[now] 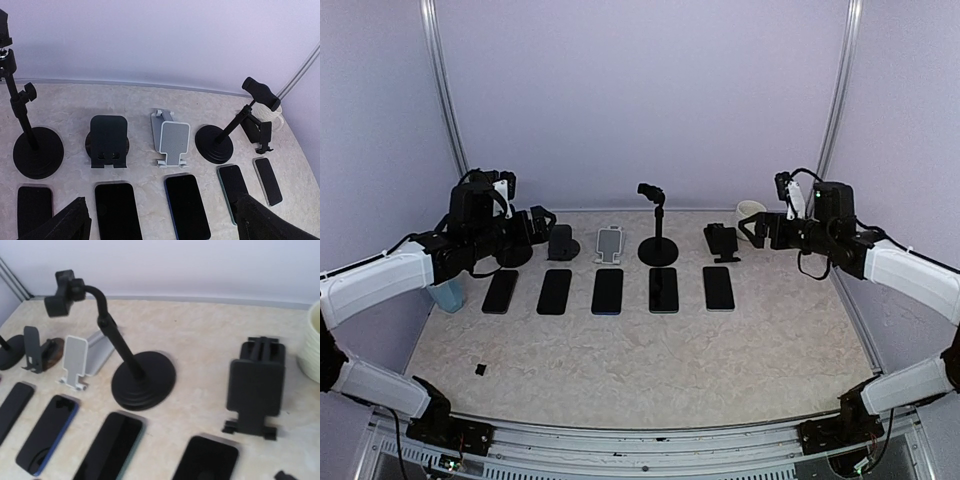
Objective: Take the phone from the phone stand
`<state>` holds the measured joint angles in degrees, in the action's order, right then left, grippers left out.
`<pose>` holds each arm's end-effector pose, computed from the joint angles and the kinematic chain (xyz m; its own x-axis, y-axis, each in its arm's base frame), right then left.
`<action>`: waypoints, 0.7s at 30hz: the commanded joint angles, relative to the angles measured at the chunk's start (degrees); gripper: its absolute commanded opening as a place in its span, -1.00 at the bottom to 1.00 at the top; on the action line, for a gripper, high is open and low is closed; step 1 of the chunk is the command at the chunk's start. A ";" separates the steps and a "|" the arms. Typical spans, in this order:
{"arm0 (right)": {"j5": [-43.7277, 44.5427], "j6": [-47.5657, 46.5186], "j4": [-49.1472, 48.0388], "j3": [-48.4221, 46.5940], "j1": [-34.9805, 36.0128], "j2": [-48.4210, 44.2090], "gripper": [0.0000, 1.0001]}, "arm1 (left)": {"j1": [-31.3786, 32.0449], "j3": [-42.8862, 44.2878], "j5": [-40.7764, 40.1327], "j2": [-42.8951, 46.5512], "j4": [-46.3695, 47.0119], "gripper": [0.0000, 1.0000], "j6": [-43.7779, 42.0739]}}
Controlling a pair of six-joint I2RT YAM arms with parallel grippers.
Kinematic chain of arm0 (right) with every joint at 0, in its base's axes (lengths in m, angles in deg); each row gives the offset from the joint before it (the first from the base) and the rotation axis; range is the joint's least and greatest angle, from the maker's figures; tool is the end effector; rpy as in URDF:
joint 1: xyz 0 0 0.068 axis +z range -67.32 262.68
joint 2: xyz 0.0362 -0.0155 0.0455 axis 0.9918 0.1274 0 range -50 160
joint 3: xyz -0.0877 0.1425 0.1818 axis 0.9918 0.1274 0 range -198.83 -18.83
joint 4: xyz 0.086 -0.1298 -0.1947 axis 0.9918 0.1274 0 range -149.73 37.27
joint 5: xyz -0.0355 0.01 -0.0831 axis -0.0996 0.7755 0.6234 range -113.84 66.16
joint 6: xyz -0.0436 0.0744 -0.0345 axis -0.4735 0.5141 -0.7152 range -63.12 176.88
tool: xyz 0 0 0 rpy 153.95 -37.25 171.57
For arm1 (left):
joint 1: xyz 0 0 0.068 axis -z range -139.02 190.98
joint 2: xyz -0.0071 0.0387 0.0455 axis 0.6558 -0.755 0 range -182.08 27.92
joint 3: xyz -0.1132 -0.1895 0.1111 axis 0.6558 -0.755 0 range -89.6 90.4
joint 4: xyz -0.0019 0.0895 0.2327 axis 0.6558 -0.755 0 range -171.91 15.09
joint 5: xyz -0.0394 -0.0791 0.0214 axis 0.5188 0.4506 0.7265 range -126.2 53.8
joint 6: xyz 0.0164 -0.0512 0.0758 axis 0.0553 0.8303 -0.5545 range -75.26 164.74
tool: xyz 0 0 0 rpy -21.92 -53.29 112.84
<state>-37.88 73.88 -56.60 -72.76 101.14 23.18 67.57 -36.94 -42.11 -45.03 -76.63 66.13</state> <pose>0.3099 0.1248 0.2617 -0.4975 0.1328 -0.8572 -0.3917 0.8473 0.3586 0.3030 -0.1421 0.2573 -0.4433 -0.1838 -0.8773 0.2129 0.9292 -0.3022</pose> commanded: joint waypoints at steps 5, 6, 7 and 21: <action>1.86 -0.71 -14.18 15.22 -2.18 -9.09 1.00 | -0.61 -3.10 0.79 1.48 -0.09 0.98 -0.56; 1.94 -0.62 -15.29 16.76 -2.22 -9.91 1.00 | -0.58 -4.02 0.90 1.58 0.39 0.98 0.90; 1.99 -0.65 -16.10 17.93 -2.21 -10.43 1.00 | -0.60 -4.93 0.98 1.68 0.94 0.98 1.48; -0.23 0.21 -21.16 26.10 -2.29 -11.13 1.00 | -0.49 -11.66 2.92 0.27 6.95 0.98 5.84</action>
<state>-36.74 73.44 -73.95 -47.12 99.37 12.71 67.26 -48.80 -40.03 -44.48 -72.50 71.04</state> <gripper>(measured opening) 0.999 0.989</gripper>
